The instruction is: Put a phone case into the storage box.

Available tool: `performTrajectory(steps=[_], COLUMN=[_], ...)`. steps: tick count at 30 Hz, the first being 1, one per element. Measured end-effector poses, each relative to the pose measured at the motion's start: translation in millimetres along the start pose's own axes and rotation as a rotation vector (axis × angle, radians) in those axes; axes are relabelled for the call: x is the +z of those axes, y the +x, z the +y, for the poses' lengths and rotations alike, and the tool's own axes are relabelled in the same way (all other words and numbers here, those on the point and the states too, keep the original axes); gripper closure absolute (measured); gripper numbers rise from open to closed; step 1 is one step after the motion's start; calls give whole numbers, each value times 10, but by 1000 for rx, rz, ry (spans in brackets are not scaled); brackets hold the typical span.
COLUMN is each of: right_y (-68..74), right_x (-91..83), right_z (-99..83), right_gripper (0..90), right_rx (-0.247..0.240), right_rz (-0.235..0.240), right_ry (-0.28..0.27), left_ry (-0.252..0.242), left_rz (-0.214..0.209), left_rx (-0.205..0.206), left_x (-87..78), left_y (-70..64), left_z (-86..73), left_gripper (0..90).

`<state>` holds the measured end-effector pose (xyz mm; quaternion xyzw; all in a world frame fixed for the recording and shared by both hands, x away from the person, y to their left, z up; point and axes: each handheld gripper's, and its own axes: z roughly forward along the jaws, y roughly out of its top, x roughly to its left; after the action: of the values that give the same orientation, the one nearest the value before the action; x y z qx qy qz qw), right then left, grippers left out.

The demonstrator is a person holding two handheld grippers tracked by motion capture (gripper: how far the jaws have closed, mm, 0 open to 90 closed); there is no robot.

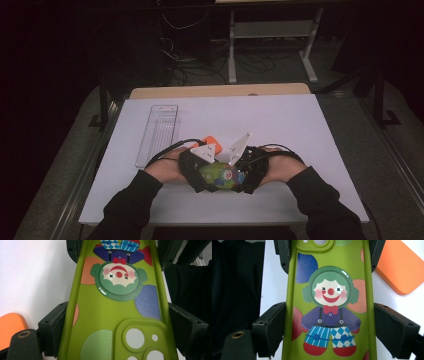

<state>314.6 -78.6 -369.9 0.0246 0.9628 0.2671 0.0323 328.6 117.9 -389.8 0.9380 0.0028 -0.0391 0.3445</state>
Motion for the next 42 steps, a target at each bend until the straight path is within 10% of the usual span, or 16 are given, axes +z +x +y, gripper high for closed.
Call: performTrajectory(steps=[21, 35, 42], right_y=[-139, -128, -80], right_x=[-271, -393, -308], right_z=[-387, -702, -790], right_gripper=[116, 85, 67], right_rx=[177, 465, 576], right_rz=[-65, -155, -276], right_ry=[-158, -296, -297], left_ry=[-13, -50, -42], left_rz=[77, 254, 312], left_rx=[-124, -298, -361], left_x=[-82, -132, -136], left_y=[41, 136, 149], left_z=[-78, -100, -71], left_gripper=[148, 148, 149])
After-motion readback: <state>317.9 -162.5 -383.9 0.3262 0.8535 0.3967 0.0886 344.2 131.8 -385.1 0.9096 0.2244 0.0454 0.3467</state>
